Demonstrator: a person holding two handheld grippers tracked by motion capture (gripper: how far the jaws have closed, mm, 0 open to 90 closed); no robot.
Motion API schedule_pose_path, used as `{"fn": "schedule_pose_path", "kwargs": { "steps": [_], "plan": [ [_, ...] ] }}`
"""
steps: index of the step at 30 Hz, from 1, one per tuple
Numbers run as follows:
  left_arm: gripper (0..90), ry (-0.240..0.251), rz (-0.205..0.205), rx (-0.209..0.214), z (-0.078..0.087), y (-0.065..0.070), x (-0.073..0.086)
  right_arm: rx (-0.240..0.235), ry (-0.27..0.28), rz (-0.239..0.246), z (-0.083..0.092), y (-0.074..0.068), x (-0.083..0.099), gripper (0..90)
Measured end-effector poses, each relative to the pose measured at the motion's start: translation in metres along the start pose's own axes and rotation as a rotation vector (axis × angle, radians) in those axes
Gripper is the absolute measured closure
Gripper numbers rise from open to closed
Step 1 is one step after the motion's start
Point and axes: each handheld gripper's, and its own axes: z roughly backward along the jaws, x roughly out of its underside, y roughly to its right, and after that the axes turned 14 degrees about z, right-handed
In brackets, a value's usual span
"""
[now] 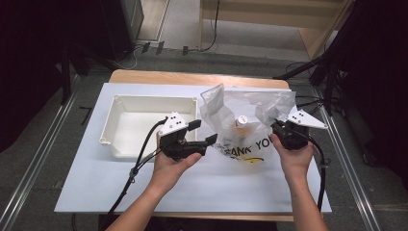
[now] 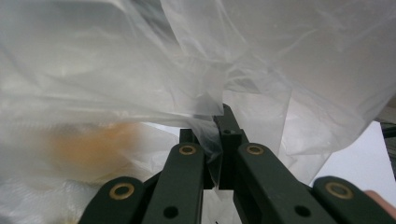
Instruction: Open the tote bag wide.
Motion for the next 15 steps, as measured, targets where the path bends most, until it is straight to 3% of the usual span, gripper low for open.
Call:
{"fn": "schedule_pose_path", "kwargs": {
  "steps": [3, 9, 12, 13, 15],
  "plan": [
    [20.9, 0.028, -0.015, -0.003, 0.004, 0.012, -0.015, -0.011, -0.006, 0.016, -0.002, -0.004, 0.000, 90.0],
    [22.4, 0.065, -0.013, -0.004, 0.003, 0.021, -0.034, -0.018, -0.023, 0.037, -0.006, -0.008, 0.002, 90.0],
    [30.3, 0.049, -0.011, -0.017, -0.004, 0.022, -0.039, -0.031, -0.031, 0.057, -0.007, -0.011, 0.003, 90.0],
    [44.4, 0.048, -0.021, -0.014, -0.007, 0.022, -0.039, -0.038, -0.029, 0.066, -0.007, -0.012, 0.003, 90.0],
    [58.6, 0.031, -0.014, -0.016, -0.011, 0.020, -0.038, -0.044, -0.030, 0.072, -0.007, -0.012, 0.003, 90.0]
  ]
}}
